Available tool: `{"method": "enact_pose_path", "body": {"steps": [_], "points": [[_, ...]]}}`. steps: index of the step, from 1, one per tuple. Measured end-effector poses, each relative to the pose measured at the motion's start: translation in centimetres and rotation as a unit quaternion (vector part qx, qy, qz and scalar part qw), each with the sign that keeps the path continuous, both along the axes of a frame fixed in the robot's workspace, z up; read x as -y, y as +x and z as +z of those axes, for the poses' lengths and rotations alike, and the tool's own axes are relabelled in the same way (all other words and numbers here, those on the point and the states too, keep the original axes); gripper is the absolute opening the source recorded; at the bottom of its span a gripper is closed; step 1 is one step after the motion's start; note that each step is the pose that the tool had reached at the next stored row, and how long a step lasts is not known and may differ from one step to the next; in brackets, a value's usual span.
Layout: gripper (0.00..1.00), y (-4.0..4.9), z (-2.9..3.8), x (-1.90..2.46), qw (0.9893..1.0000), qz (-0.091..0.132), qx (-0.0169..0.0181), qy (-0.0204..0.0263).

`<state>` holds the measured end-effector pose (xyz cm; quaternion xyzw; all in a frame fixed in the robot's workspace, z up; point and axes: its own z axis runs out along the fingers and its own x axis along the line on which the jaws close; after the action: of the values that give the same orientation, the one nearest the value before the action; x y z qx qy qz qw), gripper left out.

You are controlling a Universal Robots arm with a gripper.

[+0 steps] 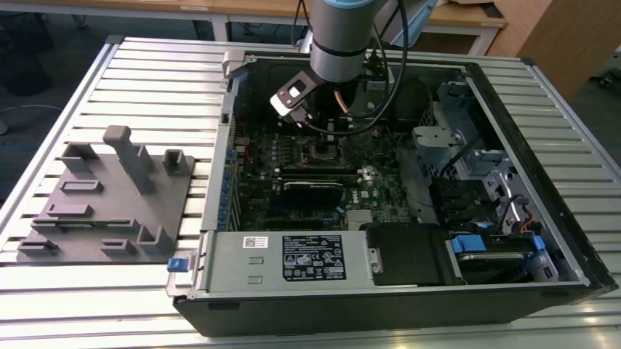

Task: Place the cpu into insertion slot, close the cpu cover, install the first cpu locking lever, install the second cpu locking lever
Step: 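Place the cpu into insertion slot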

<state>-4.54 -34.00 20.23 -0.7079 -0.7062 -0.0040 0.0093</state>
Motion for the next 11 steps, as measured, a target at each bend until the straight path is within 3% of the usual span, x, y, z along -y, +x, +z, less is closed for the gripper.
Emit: {"method": "enact_pose_path", "body": {"steps": [11], "points": [[0.1, 0.0, 0.0, 0.0, 1.0, 0.0, -0.0028, 0.0]]}}
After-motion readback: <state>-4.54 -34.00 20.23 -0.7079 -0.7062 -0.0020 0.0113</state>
